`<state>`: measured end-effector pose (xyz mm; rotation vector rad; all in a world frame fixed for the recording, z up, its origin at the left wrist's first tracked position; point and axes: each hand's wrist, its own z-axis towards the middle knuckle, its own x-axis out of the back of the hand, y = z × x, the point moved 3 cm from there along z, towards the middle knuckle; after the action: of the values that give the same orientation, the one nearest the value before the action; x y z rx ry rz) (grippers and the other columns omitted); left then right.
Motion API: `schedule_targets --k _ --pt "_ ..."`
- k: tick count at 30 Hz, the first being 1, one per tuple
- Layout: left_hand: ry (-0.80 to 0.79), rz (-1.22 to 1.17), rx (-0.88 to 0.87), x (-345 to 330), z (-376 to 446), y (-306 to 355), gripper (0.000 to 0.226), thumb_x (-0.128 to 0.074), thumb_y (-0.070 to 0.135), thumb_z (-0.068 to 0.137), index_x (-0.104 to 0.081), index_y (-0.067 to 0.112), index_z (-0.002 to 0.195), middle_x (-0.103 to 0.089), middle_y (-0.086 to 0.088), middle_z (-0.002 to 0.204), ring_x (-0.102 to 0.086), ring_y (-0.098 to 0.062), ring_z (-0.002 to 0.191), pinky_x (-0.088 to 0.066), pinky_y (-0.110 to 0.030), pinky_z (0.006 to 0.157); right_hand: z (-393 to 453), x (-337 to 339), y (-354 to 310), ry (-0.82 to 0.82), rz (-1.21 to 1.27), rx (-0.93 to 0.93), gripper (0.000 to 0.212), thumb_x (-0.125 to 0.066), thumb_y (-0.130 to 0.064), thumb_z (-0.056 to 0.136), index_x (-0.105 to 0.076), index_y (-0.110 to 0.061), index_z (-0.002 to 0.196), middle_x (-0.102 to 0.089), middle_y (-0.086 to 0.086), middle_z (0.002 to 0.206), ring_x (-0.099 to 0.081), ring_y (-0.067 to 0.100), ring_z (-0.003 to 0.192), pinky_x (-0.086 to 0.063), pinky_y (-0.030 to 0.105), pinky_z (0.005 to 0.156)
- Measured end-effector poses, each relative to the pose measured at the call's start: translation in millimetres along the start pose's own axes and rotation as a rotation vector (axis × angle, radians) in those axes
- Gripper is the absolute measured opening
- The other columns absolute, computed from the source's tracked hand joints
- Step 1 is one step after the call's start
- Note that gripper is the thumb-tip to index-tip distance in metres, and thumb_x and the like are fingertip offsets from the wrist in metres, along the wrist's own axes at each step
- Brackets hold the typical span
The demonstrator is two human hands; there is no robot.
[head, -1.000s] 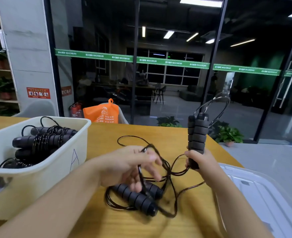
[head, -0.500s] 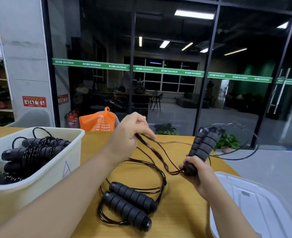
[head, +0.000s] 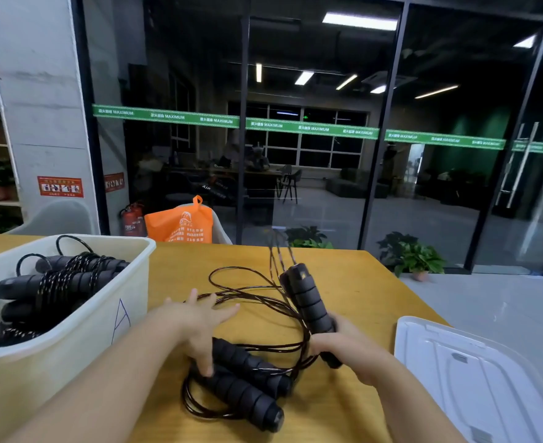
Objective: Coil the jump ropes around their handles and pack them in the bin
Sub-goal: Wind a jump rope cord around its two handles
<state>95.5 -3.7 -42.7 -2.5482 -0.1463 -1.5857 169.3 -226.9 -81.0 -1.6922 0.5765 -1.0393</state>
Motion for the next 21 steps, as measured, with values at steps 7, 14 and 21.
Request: schedule_targets --k 7,14,21 --pt "0.257 -0.598 -0.271 2.4 3.9 21.4 0.109 -0.066 0.065 0.070 0.010 0.049 0.145 0.014 0.008 0.159 0.021 -0.021 0.144 -0.003 -0.053 0.118 1.1 -5.7 -3.9 0.028 -0.183 0.106 0.059 -0.065 -0.028 0.050 -0.056 -0.005 0.103 -0.048 0.004 0.082 -0.046 0.016 0.071 -0.039 0.026 0.060" --pt "0.605 -1.133 -0.277 -21.7 21.7 58.9 0.107 -0.062 0.067 0.061 -0.007 0.041 0.149 0.015 0.012 0.158 0.015 -0.014 0.145 -0.006 -0.047 0.119 1.5 -12.1 -6.6 0.032 -0.142 0.157 0.048 -0.059 -0.016 0.048 -0.060 -0.027 0.095 -0.050 -0.005 0.071 -0.049 0.013 0.068 -0.039 0.026 0.061" --pt "0.695 -1.445 -0.448 -31.9 19.3 53.0 0.035 -0.067 0.023 0.086 -0.050 0.032 0.115 -0.063 0.023 0.105 -0.051 0.026 0.092 -0.041 -0.002 0.085 5.3 -13.3 -3.8 -0.081 0.047 0.207 0.058 -0.057 -0.016 0.045 -0.056 0.005 0.099 -0.057 0.011 0.073 -0.051 0.019 0.065 -0.038 0.024 0.054"
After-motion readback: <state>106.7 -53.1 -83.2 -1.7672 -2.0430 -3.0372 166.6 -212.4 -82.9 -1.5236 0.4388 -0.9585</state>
